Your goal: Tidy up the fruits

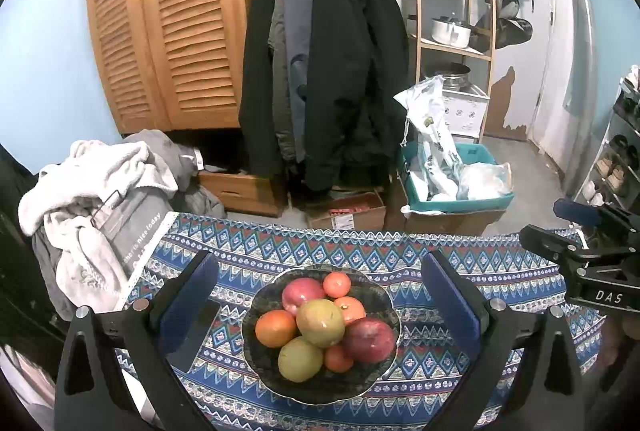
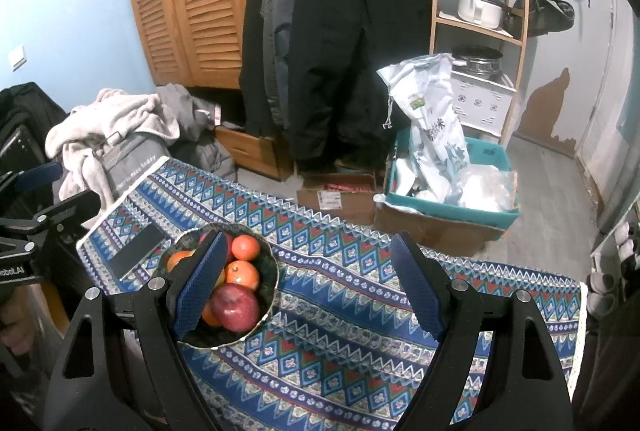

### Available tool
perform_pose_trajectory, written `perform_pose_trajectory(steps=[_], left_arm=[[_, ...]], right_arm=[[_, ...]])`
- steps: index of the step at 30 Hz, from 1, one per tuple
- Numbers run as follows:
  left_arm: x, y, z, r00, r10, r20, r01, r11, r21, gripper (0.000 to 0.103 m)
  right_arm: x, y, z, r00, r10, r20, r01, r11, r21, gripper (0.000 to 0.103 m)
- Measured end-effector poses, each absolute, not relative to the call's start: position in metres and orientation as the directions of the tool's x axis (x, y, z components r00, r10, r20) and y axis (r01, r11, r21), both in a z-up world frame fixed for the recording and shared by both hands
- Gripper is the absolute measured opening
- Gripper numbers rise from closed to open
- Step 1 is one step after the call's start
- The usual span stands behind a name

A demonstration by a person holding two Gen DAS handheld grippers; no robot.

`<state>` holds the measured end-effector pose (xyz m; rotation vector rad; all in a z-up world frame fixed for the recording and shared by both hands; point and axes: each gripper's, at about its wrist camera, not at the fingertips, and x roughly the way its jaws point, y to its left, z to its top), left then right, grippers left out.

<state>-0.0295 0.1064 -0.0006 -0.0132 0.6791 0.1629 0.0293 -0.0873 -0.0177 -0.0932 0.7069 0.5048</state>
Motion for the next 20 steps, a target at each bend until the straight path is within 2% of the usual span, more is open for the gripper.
perform_pose_trajectory(steps=[20], left_arm=[[-0.0284, 0.1103, -0.0041, 0.755, 0.15, -0.639, -0.171, 0.985, 0.029, 0.102]], right_arm=[[0.03, -0.0901, -0.0183, 0.646, 0.412, -0.642, -0.475, 0.876, 0.085, 0.082]])
